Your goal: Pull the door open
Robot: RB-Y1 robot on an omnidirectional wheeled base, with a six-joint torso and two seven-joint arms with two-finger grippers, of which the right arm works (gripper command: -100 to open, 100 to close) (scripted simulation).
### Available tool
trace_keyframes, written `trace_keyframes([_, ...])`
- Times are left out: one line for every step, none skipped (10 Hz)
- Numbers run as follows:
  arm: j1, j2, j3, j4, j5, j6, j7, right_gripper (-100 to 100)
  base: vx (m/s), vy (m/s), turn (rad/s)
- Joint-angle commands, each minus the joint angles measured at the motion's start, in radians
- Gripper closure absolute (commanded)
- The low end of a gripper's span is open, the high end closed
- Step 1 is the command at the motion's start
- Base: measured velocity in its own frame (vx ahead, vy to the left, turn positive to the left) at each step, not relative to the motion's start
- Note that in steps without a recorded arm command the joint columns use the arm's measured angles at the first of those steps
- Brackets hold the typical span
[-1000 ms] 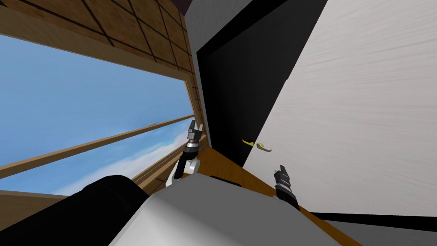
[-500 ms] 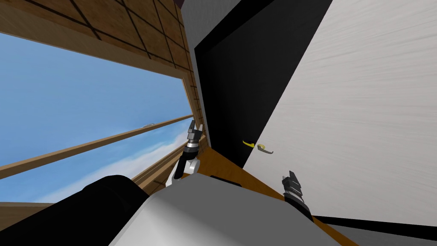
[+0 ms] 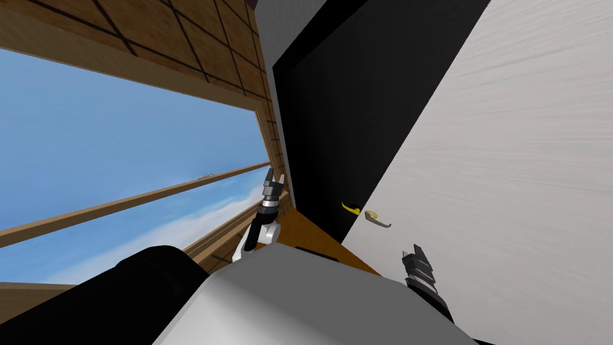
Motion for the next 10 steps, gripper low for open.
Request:
trace_keyframes([-0.019,0.014,0.02,-0.004,0.011,-0.009,-0.009,-100,0.214,-0.025,0.185])
trace_keyframes([-0.03,0.022,0.03,-0.008,0.017,-0.011,-0.012,-100,0.232,0.017,0.169])
trace_keyframes([-0.03,0.022,0.03,-0.005,0.017,-0.011,-0.012,-100,0.145,0.01,0.052])
trace_keyframes([-0.033,0.021,0.029,0.002,0.016,-0.018,-0.013,-100,0.049,0.006,-0.002])
trace_keyframes([-0.033,0.021,0.029,0.002,0.016,-0.018,-0.013,100,0.0,0.0,0.0])
trace_keyframes([-0.033,0.021,0.029,0.002,0.016,-0.018,-0.013,100,-0.016,-0.002,0.007])
trace_keyframes([-0.033,0.021,0.029,0.002,0.016,-0.018,-0.013,100,-0.021,0.001,0.011])
trace_keyframes([-0.033,0.021,0.029,0.002,0.016,-0.018,-0.013,100,-0.014,0.001,0.004])
trace_keyframes([-0.033,0.021,0.029,0.002,0.016,-0.018,-0.013,100,-0.005,0.001,-0.001])
trace_keyframes([-0.033,0.021,0.029,0.002,0.016,-0.018,-0.013,100,0.0,0.0,0.0])
